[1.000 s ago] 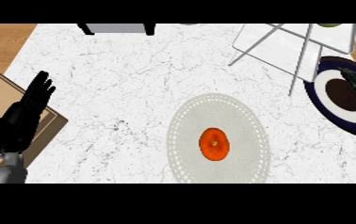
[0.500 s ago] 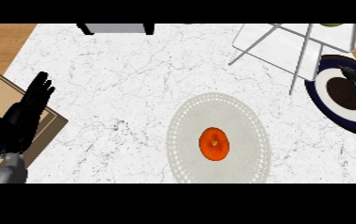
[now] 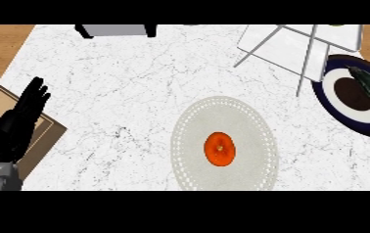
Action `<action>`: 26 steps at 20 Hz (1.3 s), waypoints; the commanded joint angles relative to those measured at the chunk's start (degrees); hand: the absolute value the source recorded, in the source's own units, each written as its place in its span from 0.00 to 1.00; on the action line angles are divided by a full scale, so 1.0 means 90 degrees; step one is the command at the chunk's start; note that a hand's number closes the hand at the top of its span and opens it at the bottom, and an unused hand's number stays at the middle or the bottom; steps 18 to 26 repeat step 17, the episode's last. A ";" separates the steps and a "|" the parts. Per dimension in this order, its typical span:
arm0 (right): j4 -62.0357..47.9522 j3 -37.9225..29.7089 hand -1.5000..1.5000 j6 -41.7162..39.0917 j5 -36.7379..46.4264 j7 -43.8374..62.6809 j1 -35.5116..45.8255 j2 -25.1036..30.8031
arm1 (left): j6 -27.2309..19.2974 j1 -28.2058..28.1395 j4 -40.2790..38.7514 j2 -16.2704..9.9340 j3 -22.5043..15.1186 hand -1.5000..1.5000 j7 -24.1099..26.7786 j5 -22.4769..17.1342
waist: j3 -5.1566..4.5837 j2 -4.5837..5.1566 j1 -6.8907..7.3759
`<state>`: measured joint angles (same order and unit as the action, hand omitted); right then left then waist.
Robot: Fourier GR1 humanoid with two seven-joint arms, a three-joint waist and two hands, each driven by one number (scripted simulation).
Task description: Pick the pear from the placemat and place it in the tiered shelf
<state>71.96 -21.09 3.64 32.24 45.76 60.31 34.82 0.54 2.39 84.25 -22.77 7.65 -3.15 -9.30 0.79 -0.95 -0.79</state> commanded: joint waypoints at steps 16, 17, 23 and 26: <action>0.2573 -0.3396 0.00 -0.3610 -0.2914 0.1875 -0.1555 0.2924 | -0.0095 -0.0764 -0.0082 0.0026 0.0308 0.50 -0.0450 -0.0048 | -0.0067 -0.0097 -0.0610; 0.2559 -0.3552 0.00 -0.3736 -0.3036 0.1919 -0.1660 0.3014 | 0.0004 -0.0979 -0.0090 0.0186 0.0180 0.50 -0.0308 -0.0060 | -0.0074 -0.0088 -0.0567; 0.2559 -0.3552 0.00 -0.3736 -0.3036 0.1919 -0.1660 0.3014 | 0.0004 -0.0979 -0.0090 0.0186 0.0180 0.50 -0.0308 -0.0060 | -0.0074 -0.0088 -0.0567; 0.2559 -0.3552 0.00 -0.3736 -0.3036 0.1919 -0.1660 0.3014 | 0.0004 -0.0979 -0.0090 0.0186 0.0180 0.50 -0.0308 -0.0060 | -0.0074 -0.0088 -0.0567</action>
